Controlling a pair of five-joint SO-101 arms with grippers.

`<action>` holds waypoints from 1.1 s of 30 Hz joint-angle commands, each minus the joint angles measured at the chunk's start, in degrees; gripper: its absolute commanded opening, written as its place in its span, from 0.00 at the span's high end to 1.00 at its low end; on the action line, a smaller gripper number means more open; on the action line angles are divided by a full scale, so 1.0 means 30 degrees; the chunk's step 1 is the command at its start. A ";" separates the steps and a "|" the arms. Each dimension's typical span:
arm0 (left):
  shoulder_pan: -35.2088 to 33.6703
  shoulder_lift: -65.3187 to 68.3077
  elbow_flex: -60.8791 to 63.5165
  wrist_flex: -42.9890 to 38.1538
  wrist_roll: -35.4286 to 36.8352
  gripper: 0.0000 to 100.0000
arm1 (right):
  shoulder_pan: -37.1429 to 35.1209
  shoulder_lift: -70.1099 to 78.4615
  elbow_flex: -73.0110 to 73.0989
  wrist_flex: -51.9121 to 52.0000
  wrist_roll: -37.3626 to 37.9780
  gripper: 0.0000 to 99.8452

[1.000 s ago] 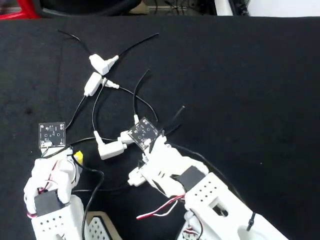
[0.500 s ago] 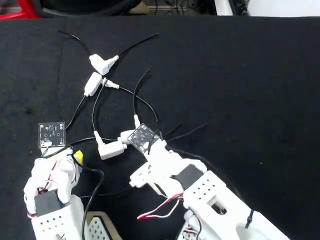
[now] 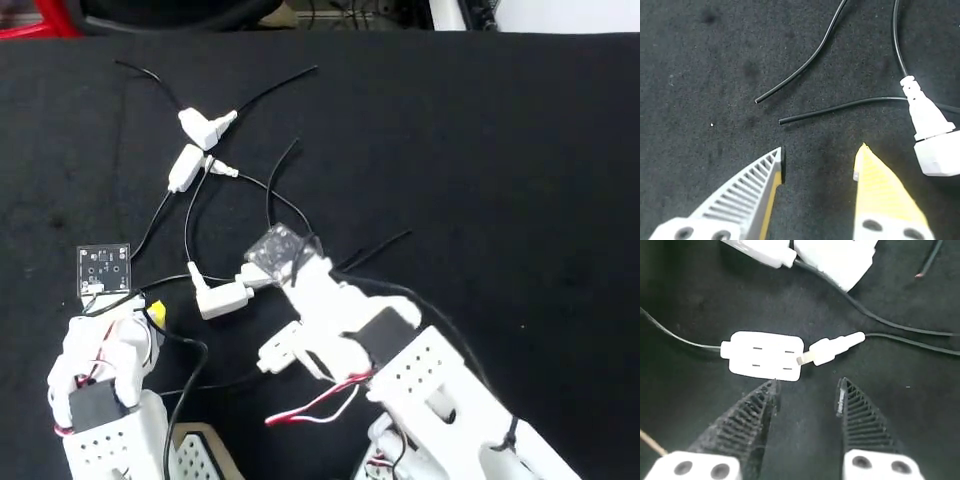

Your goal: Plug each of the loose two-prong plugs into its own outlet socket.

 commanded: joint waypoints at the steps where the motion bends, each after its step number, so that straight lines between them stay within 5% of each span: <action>1: -0.0103 0.0000 -0.0073 -0.0410 -0.0176 0.77 | 0.0205 -0.0044 -0.3267 0.1641 -0.4103 0.82; 4: -0.0103 0.0000 -0.0044 -0.0410 -0.0176 0.77 | 0.0879 0.0249 -0.3502 0.0850 -0.7883 0.82; 14: -0.0103 0.0000 -0.0044 -0.0410 -0.0176 0.77 | 0.3722 0.9744 -0.7311 0.0674 -1.2806 0.82; 33: -0.0103 0.0000 0.1099 -0.2139 -0.0176 0.77 | 0.3780 2.7473 -2.0850 0.7179 -1.4769 0.82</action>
